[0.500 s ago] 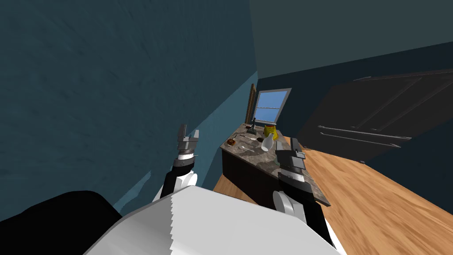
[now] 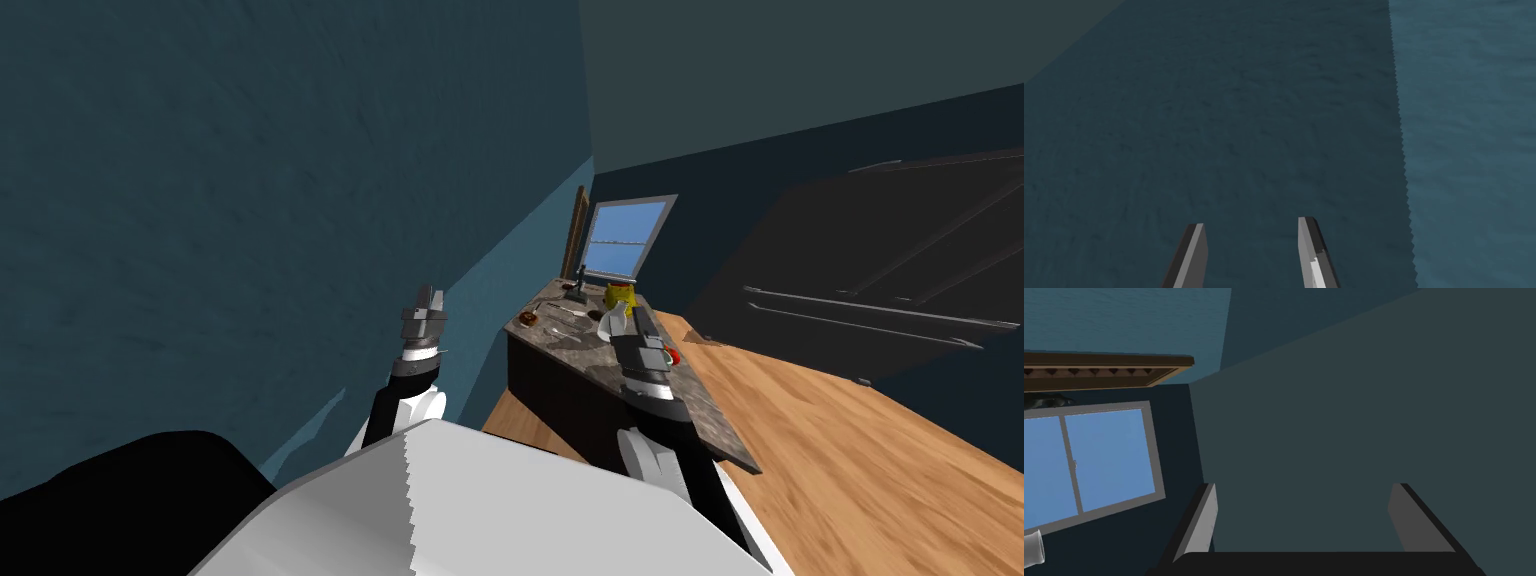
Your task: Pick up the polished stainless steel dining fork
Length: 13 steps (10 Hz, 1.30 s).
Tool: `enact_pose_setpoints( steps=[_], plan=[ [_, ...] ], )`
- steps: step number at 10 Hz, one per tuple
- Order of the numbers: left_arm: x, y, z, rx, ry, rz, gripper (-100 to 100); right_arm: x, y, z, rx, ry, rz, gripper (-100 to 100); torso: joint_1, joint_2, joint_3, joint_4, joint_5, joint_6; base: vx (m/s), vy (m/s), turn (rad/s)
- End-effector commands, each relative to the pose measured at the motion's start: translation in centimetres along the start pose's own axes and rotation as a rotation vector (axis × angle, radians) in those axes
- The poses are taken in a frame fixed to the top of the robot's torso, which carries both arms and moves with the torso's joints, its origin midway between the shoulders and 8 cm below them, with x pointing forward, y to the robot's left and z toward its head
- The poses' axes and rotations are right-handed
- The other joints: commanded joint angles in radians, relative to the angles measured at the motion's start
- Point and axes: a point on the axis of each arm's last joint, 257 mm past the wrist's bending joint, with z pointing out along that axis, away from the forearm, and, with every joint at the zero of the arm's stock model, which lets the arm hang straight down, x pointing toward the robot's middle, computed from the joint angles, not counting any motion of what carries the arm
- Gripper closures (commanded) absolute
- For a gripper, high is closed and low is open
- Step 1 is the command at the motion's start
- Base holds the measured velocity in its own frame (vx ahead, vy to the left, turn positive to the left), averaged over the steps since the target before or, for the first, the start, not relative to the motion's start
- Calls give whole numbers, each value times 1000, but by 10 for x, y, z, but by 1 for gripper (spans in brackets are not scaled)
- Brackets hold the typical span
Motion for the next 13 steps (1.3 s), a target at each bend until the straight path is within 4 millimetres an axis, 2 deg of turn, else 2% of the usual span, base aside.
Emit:
enact_pose_setpoints(
  steps=[1, 3, 6, 8, 11, 12, 13],
  plan=[
    [0, 0, 0, 0, 0, 0, 0, 6, -1, -1, 3, 35, -16, -100, 0, 0, 0, 0, 0, 0, -68, 16, 51],
    [0, 0, 0, 0, 0, 0, 0, 27, -11, 1, 7, 125, -58, -100, 0, -2, -1, 0, 0, 0, -74, 5, 164],
    [0, 0, 0, 0, 0, 0, 0, 39, -18, 0, 12, 195, -95, -100, -1, -2, -1, 0, 0, 0, -56, 2, 110],
    [0, 0, 0, 0, 0, 0, 0, 60, -35, -4, 25, 295, -148, -100, -1, -2, -1, 0, 0, 0, -85, 7, 245],
    [0, 0, 0, 0, 0, 0, 0, 71, -48, -11, 36, 383, -201, -100, 0, -2, -1, 0, 0, 0, -64, 16, 136],
    [0, 0, 0, 0, 0, 0, 0, 80, -61, -17, 49, 434, -231, -100, 0, -3, -1, 0, 0, 1, -55, 16, 230],
    [0, 0, 0, 0, 0, 0, 0, 80, -62, -18, 50, 451, -242, -100, 0, -3, -2, -1, 0, 0, -50, 6, 130]
  ],
)
